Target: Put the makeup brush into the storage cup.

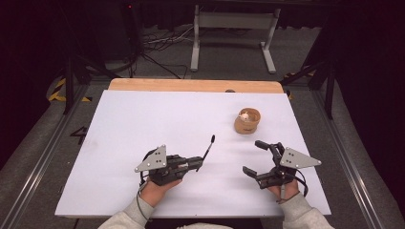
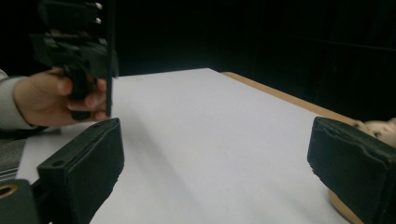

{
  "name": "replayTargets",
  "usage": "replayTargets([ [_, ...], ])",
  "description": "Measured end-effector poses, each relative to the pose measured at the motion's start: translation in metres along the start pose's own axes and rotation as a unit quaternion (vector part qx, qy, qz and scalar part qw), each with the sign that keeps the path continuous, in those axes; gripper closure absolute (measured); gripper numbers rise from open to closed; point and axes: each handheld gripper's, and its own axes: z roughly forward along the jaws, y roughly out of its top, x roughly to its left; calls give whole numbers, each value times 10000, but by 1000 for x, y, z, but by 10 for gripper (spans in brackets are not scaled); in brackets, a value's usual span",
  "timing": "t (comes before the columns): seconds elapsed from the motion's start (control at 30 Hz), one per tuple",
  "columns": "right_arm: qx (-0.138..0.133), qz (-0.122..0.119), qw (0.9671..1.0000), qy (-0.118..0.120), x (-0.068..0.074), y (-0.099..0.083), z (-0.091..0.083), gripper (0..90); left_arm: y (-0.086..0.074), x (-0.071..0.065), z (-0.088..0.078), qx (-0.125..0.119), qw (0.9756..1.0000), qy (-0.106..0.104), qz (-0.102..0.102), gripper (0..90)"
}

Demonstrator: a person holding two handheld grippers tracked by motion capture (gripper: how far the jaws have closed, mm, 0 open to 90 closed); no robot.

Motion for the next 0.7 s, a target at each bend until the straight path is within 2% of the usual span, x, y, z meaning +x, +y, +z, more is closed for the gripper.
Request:
replayTargets([
  [0.1, -187, 202, 9990, 361, 5, 13, 9, 57, 0, 0, -1, -1, 10000, 14, -8, 851],
  [0.23, -274, 280, 9977, 548, 10, 23, 19, 65, 0, 1, -2, -14, 10000, 8, -34, 851],
  [0.7, -243, 126, 9948, 977, 28, 47, 53, 121, 0, 2, -2, 26, 10000, 3, -43, 851],
])
